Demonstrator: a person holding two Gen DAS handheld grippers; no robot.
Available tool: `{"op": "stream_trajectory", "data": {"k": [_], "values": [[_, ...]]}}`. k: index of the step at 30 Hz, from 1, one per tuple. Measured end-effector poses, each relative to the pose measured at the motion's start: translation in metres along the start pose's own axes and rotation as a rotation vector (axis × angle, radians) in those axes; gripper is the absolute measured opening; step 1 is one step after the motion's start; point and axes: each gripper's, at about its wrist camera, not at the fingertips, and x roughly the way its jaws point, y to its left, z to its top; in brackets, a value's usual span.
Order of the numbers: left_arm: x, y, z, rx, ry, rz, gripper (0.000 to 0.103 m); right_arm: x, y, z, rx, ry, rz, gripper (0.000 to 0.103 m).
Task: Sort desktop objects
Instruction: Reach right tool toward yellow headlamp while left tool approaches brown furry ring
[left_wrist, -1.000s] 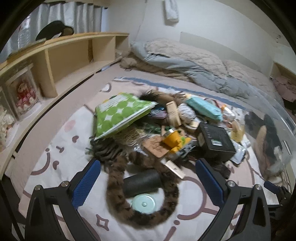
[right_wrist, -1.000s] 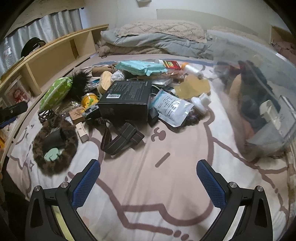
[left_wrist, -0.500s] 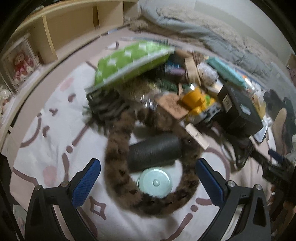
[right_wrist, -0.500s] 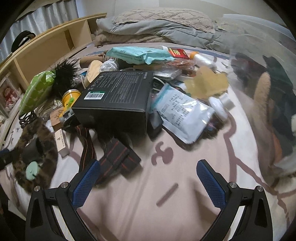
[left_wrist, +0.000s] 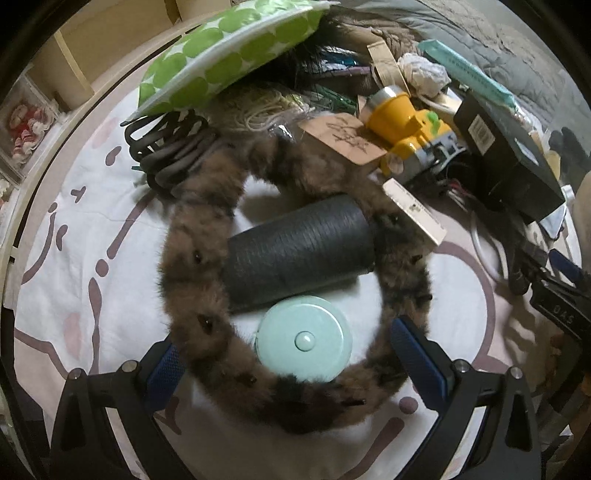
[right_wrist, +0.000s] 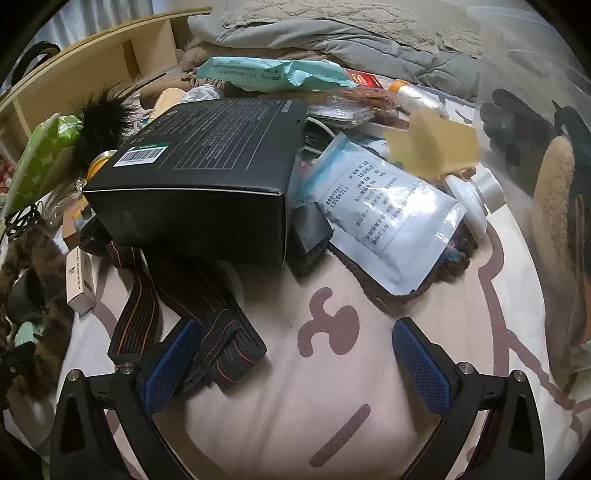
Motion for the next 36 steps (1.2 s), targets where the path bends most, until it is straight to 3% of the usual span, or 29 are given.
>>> {"op": "stream_trajectory", "data": {"k": [7, 11, 15, 22, 30, 36], "values": [[-0.003, -0.010, -0.006, 0.041, -0.007, 0.027, 0.103, -0.002, -0.001, -0.002, -0.004, -0.007, 0.018, 0.103], [-0.006, -0.017, -0.011, 0.086, -0.002, -0.006, 0.103, -0.007, 0.001, -0.011, -0.034, 0.000, 0.029, 0.103], [-0.011, -0.026, -0.015, 0.135, -0.015, -0.002, 0.103, -0.014, 0.007, -0.023, -0.119, 0.033, 0.004, 0.103], [-0.020, -0.032, -0.022, 0.184, -0.015, -0.053, 0.103, -0.027, 0.000, -0.037, -0.108, 0.112, 0.016, 0.103], [-0.029, -0.032, -0.025, 0.205, -0.011, -0.087, 0.103, -0.045, -0.013, -0.055, -0.029, 0.136, -0.031, 0.103], [-0.040, -0.024, -0.025, 0.187, -0.021, -0.114, 0.103, -0.056, -0.045, -0.067, 0.151, 0.146, -0.093, 0.103]]}}
